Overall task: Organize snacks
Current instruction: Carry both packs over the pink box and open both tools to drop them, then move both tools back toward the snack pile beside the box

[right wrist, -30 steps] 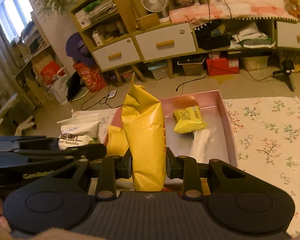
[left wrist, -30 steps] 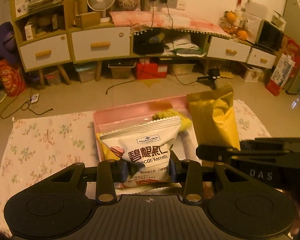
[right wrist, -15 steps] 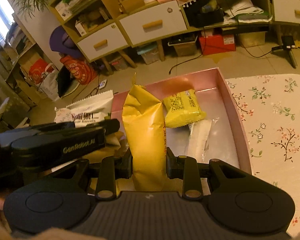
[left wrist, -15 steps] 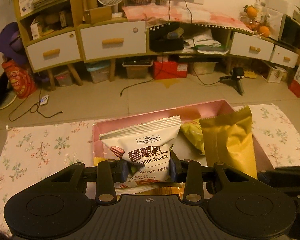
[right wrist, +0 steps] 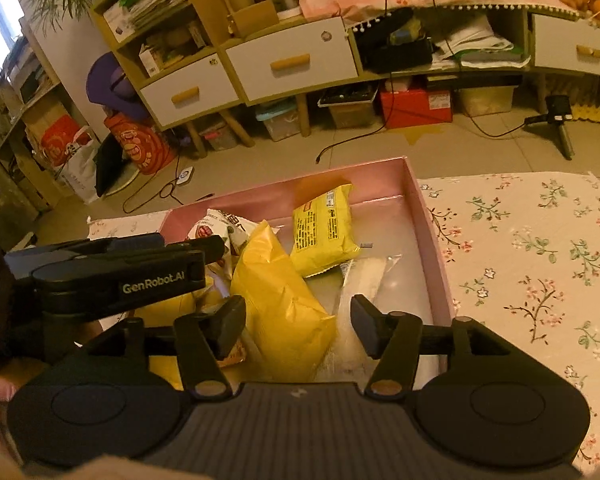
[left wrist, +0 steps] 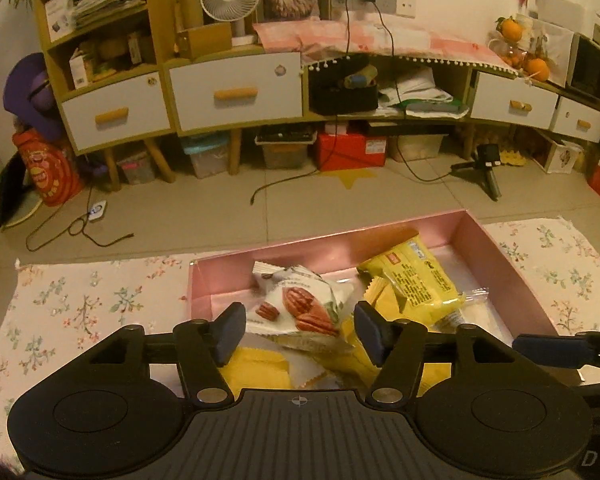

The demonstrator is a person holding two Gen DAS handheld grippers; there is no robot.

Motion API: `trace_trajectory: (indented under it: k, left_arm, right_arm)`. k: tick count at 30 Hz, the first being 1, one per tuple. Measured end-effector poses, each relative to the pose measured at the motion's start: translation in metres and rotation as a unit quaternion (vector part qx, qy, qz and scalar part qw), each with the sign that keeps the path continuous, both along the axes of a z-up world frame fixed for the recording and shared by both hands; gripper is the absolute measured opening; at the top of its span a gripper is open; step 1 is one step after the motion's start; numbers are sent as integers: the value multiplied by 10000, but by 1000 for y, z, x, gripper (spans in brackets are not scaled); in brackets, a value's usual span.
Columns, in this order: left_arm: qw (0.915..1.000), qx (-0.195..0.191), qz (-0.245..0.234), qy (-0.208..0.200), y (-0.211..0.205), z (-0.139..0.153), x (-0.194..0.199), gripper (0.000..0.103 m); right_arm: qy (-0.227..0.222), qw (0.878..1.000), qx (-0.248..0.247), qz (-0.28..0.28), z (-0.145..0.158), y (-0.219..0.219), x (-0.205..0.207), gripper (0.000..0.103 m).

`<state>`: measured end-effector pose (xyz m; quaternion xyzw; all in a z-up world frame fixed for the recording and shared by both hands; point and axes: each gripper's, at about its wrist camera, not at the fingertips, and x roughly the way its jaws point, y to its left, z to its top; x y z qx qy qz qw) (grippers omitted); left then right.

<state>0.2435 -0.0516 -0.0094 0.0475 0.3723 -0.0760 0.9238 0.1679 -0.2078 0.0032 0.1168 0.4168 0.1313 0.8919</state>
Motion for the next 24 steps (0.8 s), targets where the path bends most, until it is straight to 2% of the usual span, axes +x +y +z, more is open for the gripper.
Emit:
trace_trajectory:
  k: [16,24]
  left_arm:
    - [9999,-71,-32,93,19,23,-50,79]
    - [9996,-220,-4,197,36,23,-88,88]
  right_arm:
    - [-123,9998,-143,-50,23,-3,-34,83]
    - [-150,9996,-221,-45,26,-1,-55,95]
